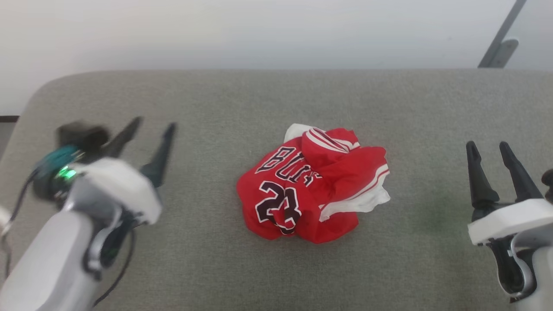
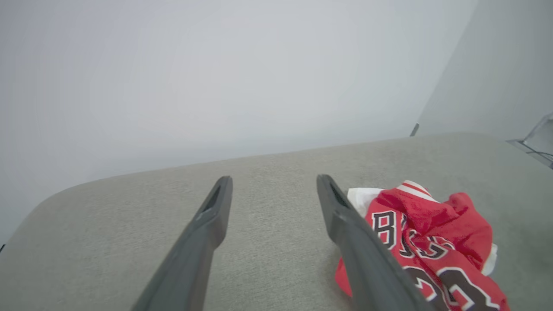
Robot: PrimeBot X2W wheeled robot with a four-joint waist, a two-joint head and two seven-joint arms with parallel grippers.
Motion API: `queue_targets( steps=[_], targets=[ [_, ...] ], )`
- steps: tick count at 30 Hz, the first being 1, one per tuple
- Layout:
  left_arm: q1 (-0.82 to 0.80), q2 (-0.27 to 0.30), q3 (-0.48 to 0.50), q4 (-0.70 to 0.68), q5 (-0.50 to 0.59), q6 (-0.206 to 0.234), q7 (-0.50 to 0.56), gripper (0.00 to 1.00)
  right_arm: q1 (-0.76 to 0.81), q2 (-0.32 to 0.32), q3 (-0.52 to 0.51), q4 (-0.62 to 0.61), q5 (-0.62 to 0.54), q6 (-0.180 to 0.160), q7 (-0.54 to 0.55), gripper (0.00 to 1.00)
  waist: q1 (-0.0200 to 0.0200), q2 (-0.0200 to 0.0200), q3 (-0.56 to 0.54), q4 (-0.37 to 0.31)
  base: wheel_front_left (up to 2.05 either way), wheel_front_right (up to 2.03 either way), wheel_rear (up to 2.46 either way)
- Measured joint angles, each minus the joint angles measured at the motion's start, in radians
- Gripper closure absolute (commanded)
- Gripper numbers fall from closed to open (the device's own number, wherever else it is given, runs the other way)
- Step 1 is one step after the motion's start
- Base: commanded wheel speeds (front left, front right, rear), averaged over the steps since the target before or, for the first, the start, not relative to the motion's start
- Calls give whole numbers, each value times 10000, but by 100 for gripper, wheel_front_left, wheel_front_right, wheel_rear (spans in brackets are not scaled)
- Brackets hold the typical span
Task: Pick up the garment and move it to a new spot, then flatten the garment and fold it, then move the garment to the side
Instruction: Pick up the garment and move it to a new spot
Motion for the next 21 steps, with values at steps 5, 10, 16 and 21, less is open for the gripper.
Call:
queue_targets(
  steps=[5,10,16,21],
  targets=[
    [1230,347,968,-90,-224,316,-1429,0,282,23,-142,-48,-84,0,81,0,0,0,-302,196,0,0,0],
    [2439,523,1685,-219,-311,627,-2525,0,567,140,-240,-153,-194,0,173,0,0,0,-514,260,0,0,0],
    [3499,648,2033,-236,-360,759,-3106,0,802,222,-416,-357,-282,0,280,0,0,0,-639,290,0,0,0],
    [3961,612,2276,-163,-558,700,-3478,0,992,345,-458,-449,-339,0,380,0,0,0,-701,332,0,0,0]
  ],
)
